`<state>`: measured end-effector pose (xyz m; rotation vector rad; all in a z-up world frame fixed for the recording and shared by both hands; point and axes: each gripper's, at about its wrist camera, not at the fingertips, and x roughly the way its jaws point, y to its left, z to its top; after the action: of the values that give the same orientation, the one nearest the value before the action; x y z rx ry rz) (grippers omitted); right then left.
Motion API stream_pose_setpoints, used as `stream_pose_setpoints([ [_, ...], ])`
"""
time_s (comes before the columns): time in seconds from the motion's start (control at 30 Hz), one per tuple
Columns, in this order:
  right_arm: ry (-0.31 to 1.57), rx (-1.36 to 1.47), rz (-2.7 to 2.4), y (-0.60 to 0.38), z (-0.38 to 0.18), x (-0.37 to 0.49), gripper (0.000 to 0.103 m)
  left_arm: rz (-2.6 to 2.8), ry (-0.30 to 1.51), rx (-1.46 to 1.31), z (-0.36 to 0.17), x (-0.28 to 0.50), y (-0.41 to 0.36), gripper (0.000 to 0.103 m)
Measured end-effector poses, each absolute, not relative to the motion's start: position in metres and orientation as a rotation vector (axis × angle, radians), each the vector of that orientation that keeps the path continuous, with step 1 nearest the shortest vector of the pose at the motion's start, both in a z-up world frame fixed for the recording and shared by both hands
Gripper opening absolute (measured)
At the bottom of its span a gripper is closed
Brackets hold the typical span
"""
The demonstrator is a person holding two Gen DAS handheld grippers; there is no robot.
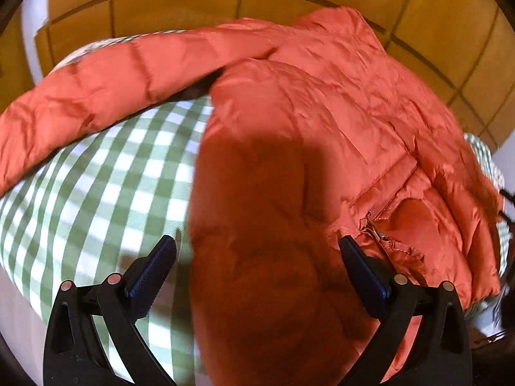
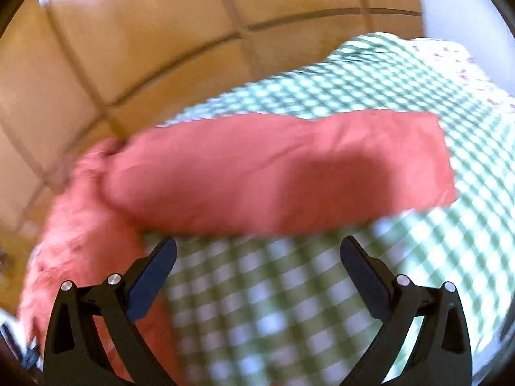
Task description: Fold small clothes
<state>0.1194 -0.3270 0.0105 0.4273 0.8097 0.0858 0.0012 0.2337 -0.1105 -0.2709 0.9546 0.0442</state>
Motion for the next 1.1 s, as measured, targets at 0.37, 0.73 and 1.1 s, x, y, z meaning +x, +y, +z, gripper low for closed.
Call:
stream_pose_setpoints([
  [0.37, 0.996, 0.708, 0.556, -0.25, -0.039, 0.106, 0.046, -0.023, 0.979, -0.285, -0.111, -0.006, 0.223, 0.034],
  [0.73, 0.926, 0.464, 0.959, -0.254, 0.017, 0.056, 0.027, -0.026, 1.114, -0.086, -0.096, -0.064, 0.229, 0.015],
  [1.1, 0.868, 1.142, 0.43, -0.332, -0.05, 0.17, 0.077, 0.046, 0.865, -0.016, -0.026, -0.051, 0.222, 0.089],
])
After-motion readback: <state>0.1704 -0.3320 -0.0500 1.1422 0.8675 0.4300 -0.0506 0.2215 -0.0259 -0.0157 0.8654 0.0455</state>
